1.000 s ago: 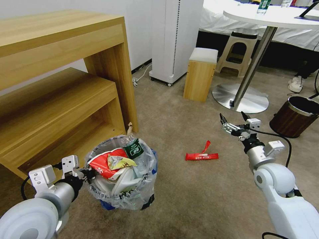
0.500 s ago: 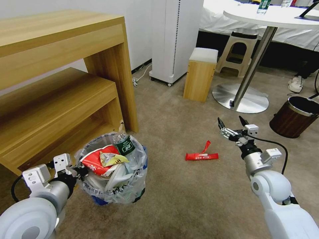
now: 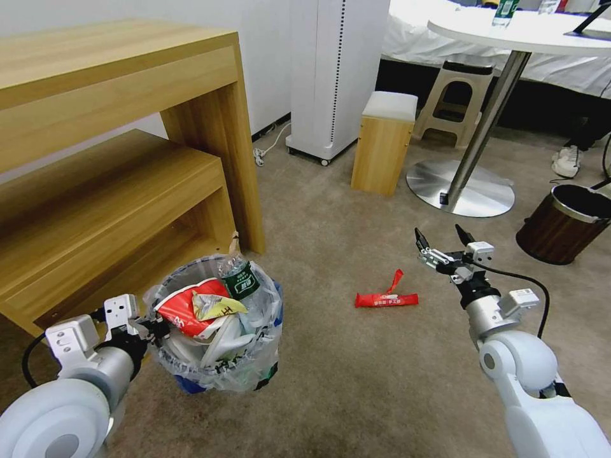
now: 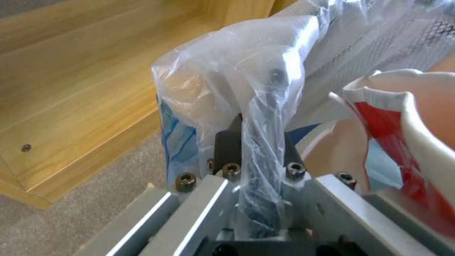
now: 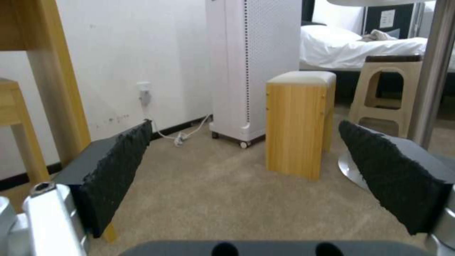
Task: Pick up the trash bin and place the garbage on the floor into it.
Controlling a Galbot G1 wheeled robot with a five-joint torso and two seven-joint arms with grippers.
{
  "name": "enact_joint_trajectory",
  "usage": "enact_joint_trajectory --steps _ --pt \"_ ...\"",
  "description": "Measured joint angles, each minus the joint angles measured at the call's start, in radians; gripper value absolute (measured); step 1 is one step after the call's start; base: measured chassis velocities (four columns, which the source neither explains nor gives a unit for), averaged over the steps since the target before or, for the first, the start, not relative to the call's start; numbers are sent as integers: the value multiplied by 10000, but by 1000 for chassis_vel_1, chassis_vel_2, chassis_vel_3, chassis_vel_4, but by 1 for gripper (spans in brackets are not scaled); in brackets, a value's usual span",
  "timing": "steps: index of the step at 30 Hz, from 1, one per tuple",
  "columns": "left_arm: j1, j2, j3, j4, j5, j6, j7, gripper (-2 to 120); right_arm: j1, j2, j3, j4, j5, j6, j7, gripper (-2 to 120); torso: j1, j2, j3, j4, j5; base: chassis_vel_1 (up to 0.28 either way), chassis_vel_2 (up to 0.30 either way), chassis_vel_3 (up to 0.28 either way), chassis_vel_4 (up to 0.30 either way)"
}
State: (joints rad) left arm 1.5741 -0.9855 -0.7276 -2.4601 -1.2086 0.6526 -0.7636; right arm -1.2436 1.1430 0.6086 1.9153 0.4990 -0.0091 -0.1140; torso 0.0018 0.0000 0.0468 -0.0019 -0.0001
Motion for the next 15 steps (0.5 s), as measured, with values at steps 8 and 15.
enact_joint_trajectory --steps 8,15 --pt "-12 -46 43 52 3 -54 110 1 71 -13 -74 -51 57 89 -144 100 0 0 0 -3 0 0 0 0 0" --pt "-4 -54 -24 47 4 -115 112 1 66 -1 -114 -44 45 -40 -145 100 1 0 0 1 2 0 0 0 0"
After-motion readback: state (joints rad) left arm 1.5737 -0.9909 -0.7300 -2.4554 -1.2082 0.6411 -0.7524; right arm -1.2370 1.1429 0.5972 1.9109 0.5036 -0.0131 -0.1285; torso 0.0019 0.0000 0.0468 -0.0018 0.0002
